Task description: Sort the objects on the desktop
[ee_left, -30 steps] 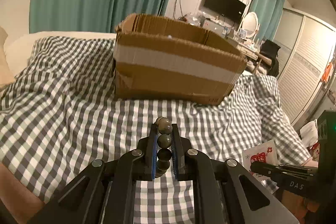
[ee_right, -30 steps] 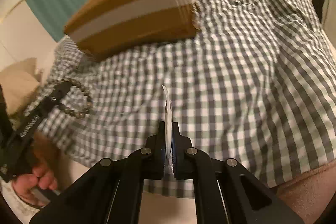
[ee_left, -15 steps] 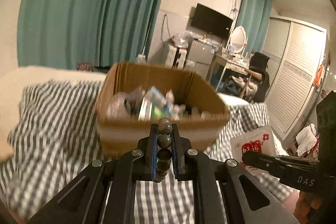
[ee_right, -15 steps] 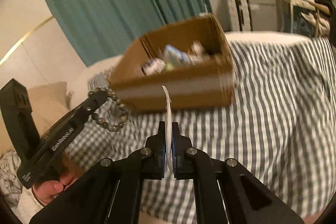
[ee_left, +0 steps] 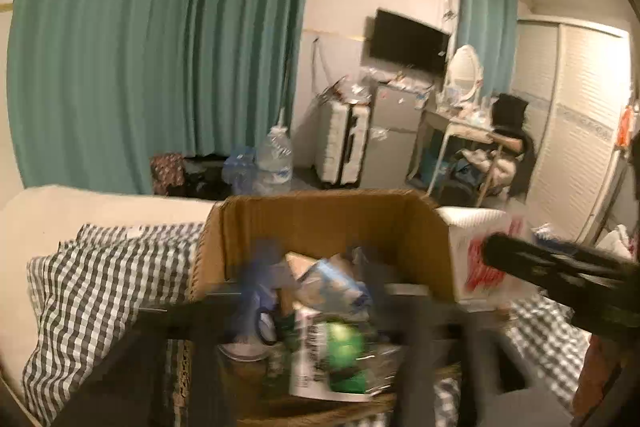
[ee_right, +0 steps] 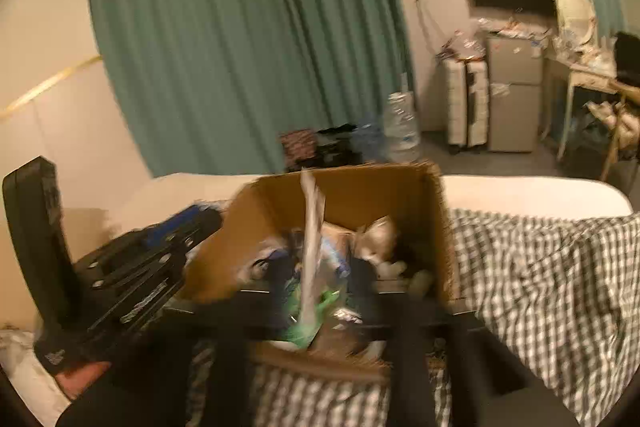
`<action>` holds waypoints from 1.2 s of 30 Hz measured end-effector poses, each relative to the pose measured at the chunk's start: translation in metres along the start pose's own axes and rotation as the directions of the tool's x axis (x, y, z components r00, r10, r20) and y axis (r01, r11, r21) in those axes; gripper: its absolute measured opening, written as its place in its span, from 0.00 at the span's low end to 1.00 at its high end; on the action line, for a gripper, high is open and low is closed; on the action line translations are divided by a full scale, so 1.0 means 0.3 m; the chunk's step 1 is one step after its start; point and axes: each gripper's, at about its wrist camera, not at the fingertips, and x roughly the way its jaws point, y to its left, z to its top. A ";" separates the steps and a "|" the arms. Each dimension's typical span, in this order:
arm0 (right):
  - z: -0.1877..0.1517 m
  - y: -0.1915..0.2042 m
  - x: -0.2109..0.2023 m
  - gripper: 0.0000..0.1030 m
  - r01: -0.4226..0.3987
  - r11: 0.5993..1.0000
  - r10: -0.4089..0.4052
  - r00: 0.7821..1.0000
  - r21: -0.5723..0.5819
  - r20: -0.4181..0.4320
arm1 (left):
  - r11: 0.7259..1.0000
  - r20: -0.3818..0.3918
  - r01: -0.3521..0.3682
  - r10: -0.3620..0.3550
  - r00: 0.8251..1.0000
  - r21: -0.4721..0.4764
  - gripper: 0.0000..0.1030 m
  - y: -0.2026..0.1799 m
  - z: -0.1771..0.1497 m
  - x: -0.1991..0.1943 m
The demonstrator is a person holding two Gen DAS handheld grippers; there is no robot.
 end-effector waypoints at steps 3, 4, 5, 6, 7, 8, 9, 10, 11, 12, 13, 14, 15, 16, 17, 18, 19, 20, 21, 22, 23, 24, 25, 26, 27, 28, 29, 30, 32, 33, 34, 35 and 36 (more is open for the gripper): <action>-0.020 -0.054 0.023 0.86 0.001 0.999 -0.002 1.000 0.053 0.019 | 0.998 0.054 -0.037 0.040 0.998 -0.046 0.91 0.049 -0.046 0.011; -0.028 -0.069 0.034 0.86 0.007 0.998 -0.008 1.000 0.068 0.012 | 0.998 0.056 -0.044 0.047 0.997 -0.054 0.93 0.056 -0.054 0.012; -0.034 -0.081 0.042 0.86 0.024 0.997 -0.024 1.000 0.079 0.002 | 0.996 0.047 -0.063 0.065 0.997 -0.060 0.96 0.061 -0.059 0.014; -0.038 -0.089 0.045 0.86 0.035 0.996 -0.035 0.999 0.085 -0.004 | 0.994 0.035 -0.088 0.091 0.995 -0.056 0.98 0.060 -0.062 0.013; -0.043 -0.095 0.039 0.86 0.046 0.995 -0.046 0.999 0.094 -0.005 | 0.993 0.030 -0.111 0.113 0.993 -0.048 1.00 0.057 -0.064 0.010; -0.047 -0.102 0.032 0.87 0.049 0.994 -0.049 0.999 0.099 -0.005 | 0.990 0.027 -0.135 0.136 0.990 -0.037 1.00 0.049 -0.073 -0.001; -0.051 -0.099 0.022 0.88 0.053 0.994 -0.052 0.999 0.099 -0.011 | 0.988 0.026 -0.152 0.152 0.988 -0.020 1.00 0.040 -0.080 -0.017; -0.054 -0.096 0.015 0.92 0.058 0.994 -0.057 0.998 0.091 -0.017 | 0.987 0.032 -0.163 0.162 0.986 0.001 1.00 0.028 -0.092 -0.041; -0.068 -0.089 -0.001 0.96 0.078 0.994 -0.076 0.997 0.071 -0.028 | 0.985 0.039 -0.170 0.169 0.985 0.014 1.00 0.018 -0.105 -0.062; -0.076 -0.080 -0.012 0.97 0.090 0.994 -0.088 0.996 0.059 -0.033 | 0.984 0.046 -0.178 0.177 0.983 0.025 1.00 0.006 -0.123 -0.089; -0.097 -0.060 -0.034 1.00 0.110 0.993 -0.108 0.993 0.040 -0.043 | 0.984 0.048 -0.177 0.175 0.983 0.032 1.00 0.000 -0.136 -0.104; -0.113 -0.052 -0.054 1.00 0.112 0.993 -0.110 0.993 0.035 -0.052 | 0.985 0.043 -0.171 0.169 0.985 0.039 1.00 -0.012 -0.150 -0.119; -0.130 -0.041 -0.073 1.00 0.104 0.994 -0.102 0.993 0.035 -0.061 | 0.984 0.033 -0.171 0.170 0.985 0.038 1.00 -0.017 -0.165 -0.134; -0.151 -0.025 -0.100 1.00 0.082 0.996 -0.079 0.994 0.039 -0.072 | 0.983 0.020 -0.184 0.183 0.983 0.026 1.00 -0.021 -0.182 -0.153; -0.159 -0.017 -0.109 1.00 0.074 0.997 -0.071 0.994 0.037 -0.080 | 0.981 0.014 -0.195 0.195 0.981 0.010 1.00 -0.020 -0.198 -0.173; -0.174 -0.001 -0.126 1.00 0.070 0.997 -0.067 0.994 0.027 -0.090 | 0.979 0.013 -0.202 0.202 0.979 -0.012 1.00 -0.013 -0.214 -0.194; -0.185 0.012 -0.136 1.00 0.078 0.997 -0.077 0.992 0.008 -0.095 | 0.979 0.011 -0.199 0.200 0.980 -0.033 1.00 -0.007 -0.232 -0.214; -0.195 0.026 -0.150 1.00 0.099 0.995 -0.100 0.990 -0.019 -0.096 | 0.979 0.007 -0.197 0.197 0.980 -0.045 1.00 -0.006 -0.246 -0.230; -0.204 0.034 -0.159 1.00 0.121 0.992 -0.124 0.988 -0.035 -0.093 | 0.978 -0.001 -0.200 0.200 0.980 -0.054 1.00 -0.002 -0.263 -0.245; -0.210 0.038 -0.172 1.00 0.141 0.989 -0.144 0.986 -0.040 -0.089 | 0.977 -0.007 -0.207 0.207 0.978 -0.055 1.00 0.001 -0.271 -0.252; -0.219 0.037 -0.182 1.00 0.150 0.988 -0.152 0.984 -0.033 -0.087 | 0.974 -0.016 -0.219 0.219 0.976 -0.058 1.00 0.002 -0.272 -0.247; -0.226 0.034 -0.185 1.00 0.147 0.989 -0.149 0.985 -0.021 -0.092 | 0.971 -0.023 -0.229 0.227 0.974 -0.066 1.00 0.010 -0.278 -0.251; -0.233 0.028 -0.184 1.00 0.145 0.989 -0.145 0.984 -0.007 -0.099 | 0.969 -0.032 -0.233 0.231 0.972 -0.082 1.00 0.021 -0.287 -0.253; -0.238 0.023 -0.175 1.00 0.150 0.989 -0.149 0.983 0.000 -0.105 | 0.968 -0.038 -0.232 0.229 0.973 -0.098 1.00 0.029 -0.289 -0.252; -0.243 0.017 -0.165 1.00 0.163 0.987 -0.161 0.980 0.007 -0.115 | 0.967 -0.042 -0.228 0.224 0.974 -0.113 1.00 0.035 -0.290 -0.251; -0.246 0.013 -0.156 1.00 0.181 0.983 -0.179 0.976 0.008 -0.121 | 0.964 -0.041 -0.231 0.227 0.973 -0.129 1.00 0.040 -0.288 -0.250; -0.253 0.011 -0.154 1.00 0.197 0.980 -0.195 0.973 0.006 -0.120 | 0.961 -0.035 -0.237 0.235 0.971 -0.144 1.00 0.046 -0.288 -0.250; -0.254 0.009 -0.147 1.00 0.207 0.978 -0.205 0.972 0.004 -0.118 | 0.959 -0.026 -0.237 0.235 0.972 -0.156 1.00 0.050 -0.290 -0.251; -0.259 0.012 -0.137 1.00 0.214 0.977 -0.213 0.970 -0.002 -0.114 | 0.963 -0.027 -0.217 0.215 0.976 -0.161 1.00 0.053 -0.294 -0.249; -0.261 0.014 -0.130 1.00 0.219 0.976 -0.218 0.969 -0.003 -0.115 | 0.967 -0.031 -0.204 0.202 0.979 -0.155 1.00 0.052 -0.298 -0.245; -0.259 0.014 -0.126 1.00 0.222 0.975 -0.221 0.968 -0.004 -0.116 | 0.970 -0.035 -0.198 0.195 0.980 -0.142 1.00 0.047 -0.299 -0.240; -0.260 0.015 -0.120 1.00 0.228 0.974 -0.227 0.967 -0.006 -0.115 | 0.971 -0.037 -0.202 0.199 0.979 -0.126 1.00 0.040 -0.298 -0.239; -0.262 0.017 -0.117 1.00 0.241 0.971 -0.240 0.964 -0.007 -0.111 | 0.971 -0.038 -0.215 0.212 0.977 -0.109 1.00 0.030 -0.296 -0.237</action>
